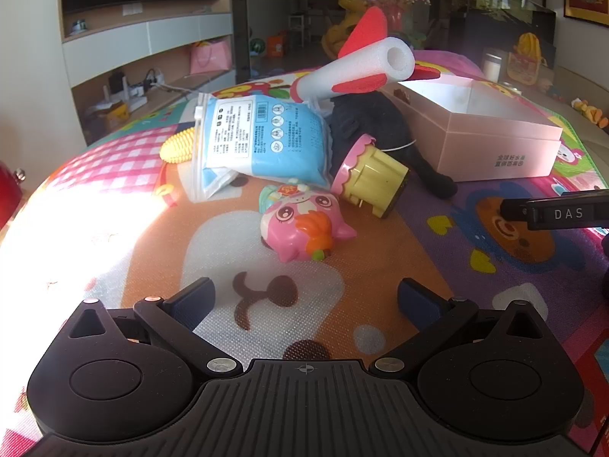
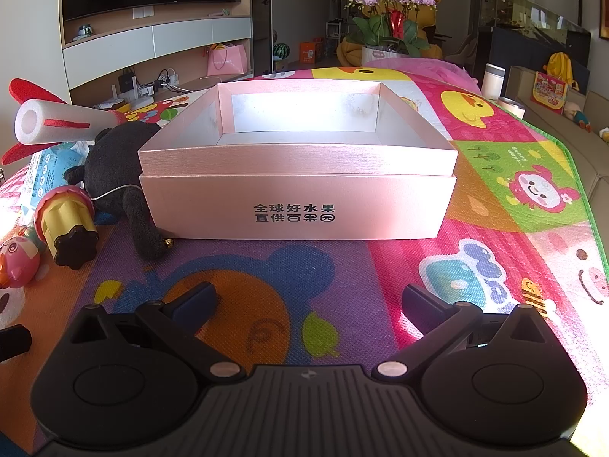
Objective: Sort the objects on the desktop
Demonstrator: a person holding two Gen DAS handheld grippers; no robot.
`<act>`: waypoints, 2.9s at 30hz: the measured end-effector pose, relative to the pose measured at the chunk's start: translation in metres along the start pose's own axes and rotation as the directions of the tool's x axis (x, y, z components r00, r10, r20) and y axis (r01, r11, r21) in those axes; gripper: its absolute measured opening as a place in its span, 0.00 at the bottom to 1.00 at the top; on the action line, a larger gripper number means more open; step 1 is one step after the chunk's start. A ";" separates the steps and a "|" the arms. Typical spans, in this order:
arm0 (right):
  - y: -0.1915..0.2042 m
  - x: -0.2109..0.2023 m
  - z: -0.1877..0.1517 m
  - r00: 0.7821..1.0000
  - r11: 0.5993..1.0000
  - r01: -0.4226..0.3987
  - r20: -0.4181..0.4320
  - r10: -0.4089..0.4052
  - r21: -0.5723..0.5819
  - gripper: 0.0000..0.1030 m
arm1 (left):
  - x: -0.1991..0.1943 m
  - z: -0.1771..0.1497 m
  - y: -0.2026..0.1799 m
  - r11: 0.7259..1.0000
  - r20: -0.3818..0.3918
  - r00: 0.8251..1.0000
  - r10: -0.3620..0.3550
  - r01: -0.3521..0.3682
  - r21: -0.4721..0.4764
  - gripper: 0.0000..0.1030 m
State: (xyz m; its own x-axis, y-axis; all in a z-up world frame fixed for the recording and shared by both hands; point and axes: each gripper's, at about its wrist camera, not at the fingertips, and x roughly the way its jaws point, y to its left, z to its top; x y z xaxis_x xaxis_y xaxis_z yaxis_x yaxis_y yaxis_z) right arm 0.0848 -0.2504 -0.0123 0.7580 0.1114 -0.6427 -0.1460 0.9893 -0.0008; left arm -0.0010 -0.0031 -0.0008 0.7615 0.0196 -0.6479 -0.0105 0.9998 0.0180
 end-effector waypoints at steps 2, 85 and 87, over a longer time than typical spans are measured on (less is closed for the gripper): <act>0.001 0.000 0.000 1.000 1.000 0.000 0.000 0.000 0.000 1.00 | 0.000 0.000 0.000 1.000 0.000 1.000 0.000 0.000 0.000 1.00; 0.169 -0.041 0.058 0.766 0.749 -0.608 0.055 0.640 -0.263 0.49 | -0.026 0.002 0.050 0.998 0.023 0.998 -0.054 0.055 -0.034 1.00; 0.156 -0.049 0.054 0.765 0.749 -0.613 0.048 0.642 -0.254 0.49 | -0.026 0.005 0.049 0.996 0.041 0.997 -0.066 0.068 -0.051 1.00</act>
State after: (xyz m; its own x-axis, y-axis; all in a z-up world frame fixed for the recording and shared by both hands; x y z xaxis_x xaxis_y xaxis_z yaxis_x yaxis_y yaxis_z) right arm 0.0588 -0.0961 0.0605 0.5166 0.7251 -0.4553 -0.7348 0.6484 0.1988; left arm -0.0178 0.0455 0.0205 0.7865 -0.0464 -0.6158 0.0081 0.9979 -0.0649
